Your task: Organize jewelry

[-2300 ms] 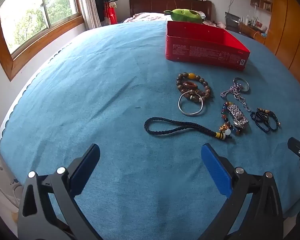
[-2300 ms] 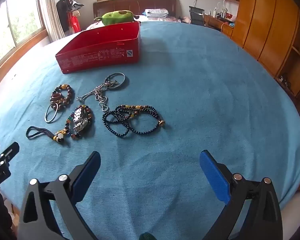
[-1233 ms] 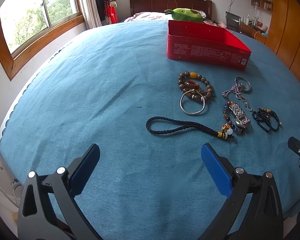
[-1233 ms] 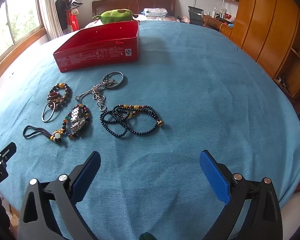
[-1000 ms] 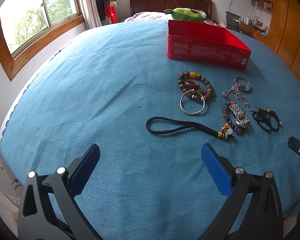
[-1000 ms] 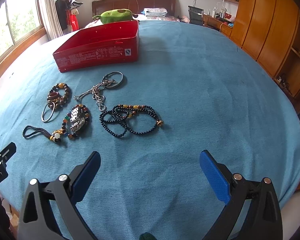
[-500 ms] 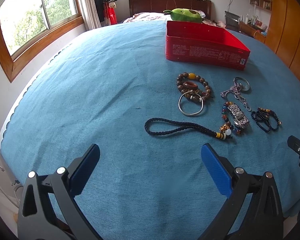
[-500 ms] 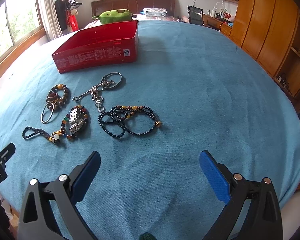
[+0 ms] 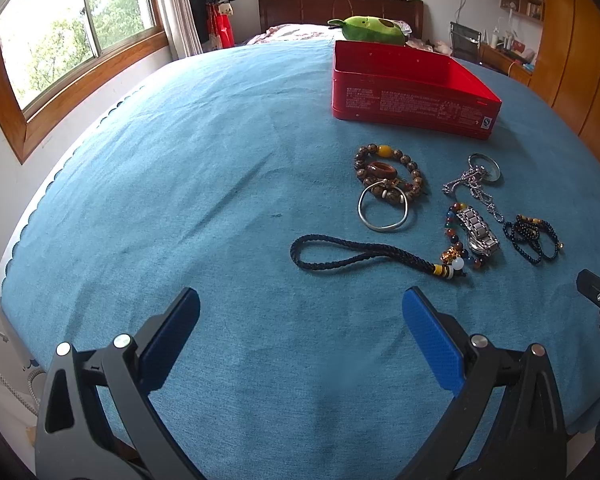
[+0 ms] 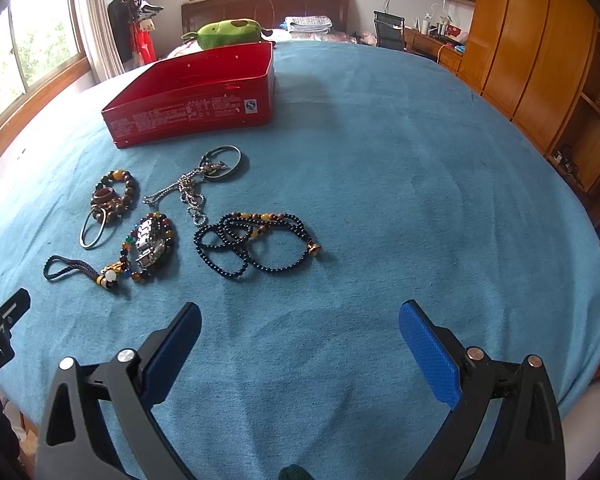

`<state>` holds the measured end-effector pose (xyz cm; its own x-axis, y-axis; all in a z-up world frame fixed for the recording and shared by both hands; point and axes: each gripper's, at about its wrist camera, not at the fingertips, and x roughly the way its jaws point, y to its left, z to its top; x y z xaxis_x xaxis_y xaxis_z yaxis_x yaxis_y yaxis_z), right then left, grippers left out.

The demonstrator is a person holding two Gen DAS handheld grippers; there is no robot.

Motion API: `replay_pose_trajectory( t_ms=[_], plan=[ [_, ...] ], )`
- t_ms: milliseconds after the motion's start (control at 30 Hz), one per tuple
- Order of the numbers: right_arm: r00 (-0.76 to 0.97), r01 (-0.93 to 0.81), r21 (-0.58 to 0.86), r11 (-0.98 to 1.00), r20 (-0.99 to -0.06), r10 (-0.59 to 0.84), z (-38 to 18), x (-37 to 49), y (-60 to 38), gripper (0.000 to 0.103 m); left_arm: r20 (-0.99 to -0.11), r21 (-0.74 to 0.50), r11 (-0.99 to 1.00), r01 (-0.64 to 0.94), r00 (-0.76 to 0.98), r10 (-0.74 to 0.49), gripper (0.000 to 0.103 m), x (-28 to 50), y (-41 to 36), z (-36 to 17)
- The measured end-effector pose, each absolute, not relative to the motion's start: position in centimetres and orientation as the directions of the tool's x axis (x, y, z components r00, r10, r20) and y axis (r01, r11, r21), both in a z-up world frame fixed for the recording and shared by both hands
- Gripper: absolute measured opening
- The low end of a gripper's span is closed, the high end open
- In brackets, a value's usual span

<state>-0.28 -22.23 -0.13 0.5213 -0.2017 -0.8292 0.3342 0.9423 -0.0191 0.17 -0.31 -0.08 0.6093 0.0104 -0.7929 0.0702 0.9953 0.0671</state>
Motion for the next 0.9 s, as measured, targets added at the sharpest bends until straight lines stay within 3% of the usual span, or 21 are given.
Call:
replay_pose_trajectory(
  t_ms=[900],
  plan=[
    [0.524,0.335,-0.022,0.942,-0.827,-0.205,-0.13,-0.24,-22.26,0.099,-0.794,0.065,0.995,0.07,0.608,0.009,0.1,0.2,-0.19,-0.16]
  ],
)
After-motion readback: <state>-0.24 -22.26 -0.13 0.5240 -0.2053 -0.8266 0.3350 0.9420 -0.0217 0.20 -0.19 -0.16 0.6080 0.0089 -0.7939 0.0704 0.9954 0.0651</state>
